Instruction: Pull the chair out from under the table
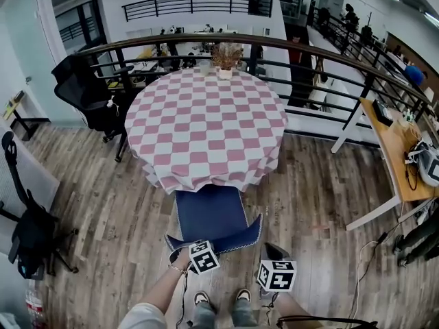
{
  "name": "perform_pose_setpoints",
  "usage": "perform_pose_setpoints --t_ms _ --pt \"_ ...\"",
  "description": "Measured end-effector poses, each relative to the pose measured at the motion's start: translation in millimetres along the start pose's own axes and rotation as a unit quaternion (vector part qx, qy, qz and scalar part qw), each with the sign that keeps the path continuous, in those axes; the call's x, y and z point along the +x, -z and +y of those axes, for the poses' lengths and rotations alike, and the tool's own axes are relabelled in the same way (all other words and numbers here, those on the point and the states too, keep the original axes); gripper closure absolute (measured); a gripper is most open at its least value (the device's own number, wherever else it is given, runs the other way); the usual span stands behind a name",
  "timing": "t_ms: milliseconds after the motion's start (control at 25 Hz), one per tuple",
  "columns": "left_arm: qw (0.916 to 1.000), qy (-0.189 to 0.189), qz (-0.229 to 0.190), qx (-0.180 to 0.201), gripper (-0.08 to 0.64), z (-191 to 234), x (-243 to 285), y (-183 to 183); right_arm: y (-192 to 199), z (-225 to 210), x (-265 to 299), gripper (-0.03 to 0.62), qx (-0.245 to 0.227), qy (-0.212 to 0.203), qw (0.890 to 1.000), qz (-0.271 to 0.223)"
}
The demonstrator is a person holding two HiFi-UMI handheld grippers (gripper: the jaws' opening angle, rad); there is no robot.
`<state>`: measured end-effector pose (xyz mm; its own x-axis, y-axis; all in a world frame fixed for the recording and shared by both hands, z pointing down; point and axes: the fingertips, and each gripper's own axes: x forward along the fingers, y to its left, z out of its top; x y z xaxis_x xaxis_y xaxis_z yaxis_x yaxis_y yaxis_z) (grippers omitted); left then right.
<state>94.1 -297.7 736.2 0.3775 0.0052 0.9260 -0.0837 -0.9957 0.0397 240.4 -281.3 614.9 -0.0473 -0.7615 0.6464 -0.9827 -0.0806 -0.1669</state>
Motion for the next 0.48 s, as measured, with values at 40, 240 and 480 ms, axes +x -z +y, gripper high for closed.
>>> perform_pose_setpoints --t_ms 40,240,480 --pt "1.0000 0.003 -0.001 -0.001 0.468 -5 0 0 0 1 -1 0.574 0.000 -0.001 1.000 0.000" --pt "0.9999 0.012 -0.004 -0.009 0.466 -27 0 1 -2 7 -4 0.574 -0.001 -0.010 1.000 -0.004" --pt "0.9999 0.010 -0.002 -0.009 0.466 -41 1 5 1 13 -10 0.574 0.000 -0.016 1.000 -0.010"
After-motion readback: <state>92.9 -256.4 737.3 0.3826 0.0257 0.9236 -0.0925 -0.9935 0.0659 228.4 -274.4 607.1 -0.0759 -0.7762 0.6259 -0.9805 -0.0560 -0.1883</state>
